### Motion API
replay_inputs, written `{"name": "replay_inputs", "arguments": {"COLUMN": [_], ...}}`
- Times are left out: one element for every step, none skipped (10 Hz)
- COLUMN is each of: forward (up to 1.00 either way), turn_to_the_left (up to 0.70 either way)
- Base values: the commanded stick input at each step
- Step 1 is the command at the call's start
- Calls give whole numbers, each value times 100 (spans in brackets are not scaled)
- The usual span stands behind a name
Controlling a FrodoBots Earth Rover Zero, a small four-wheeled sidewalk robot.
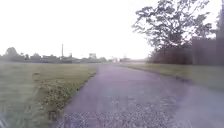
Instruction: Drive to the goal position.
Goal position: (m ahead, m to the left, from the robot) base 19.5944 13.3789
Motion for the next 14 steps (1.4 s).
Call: {"name": "replay_inputs", "arguments": {"forward": [70, 70, 70, 70, 70, 70, 70, 70, 70, 70, 70, 70, 70, 70], "turn_to_the_left": [0, 0, 0, 0, 0, 0, 0, 0, 0, 0, 0, 0, 0, 0]}}
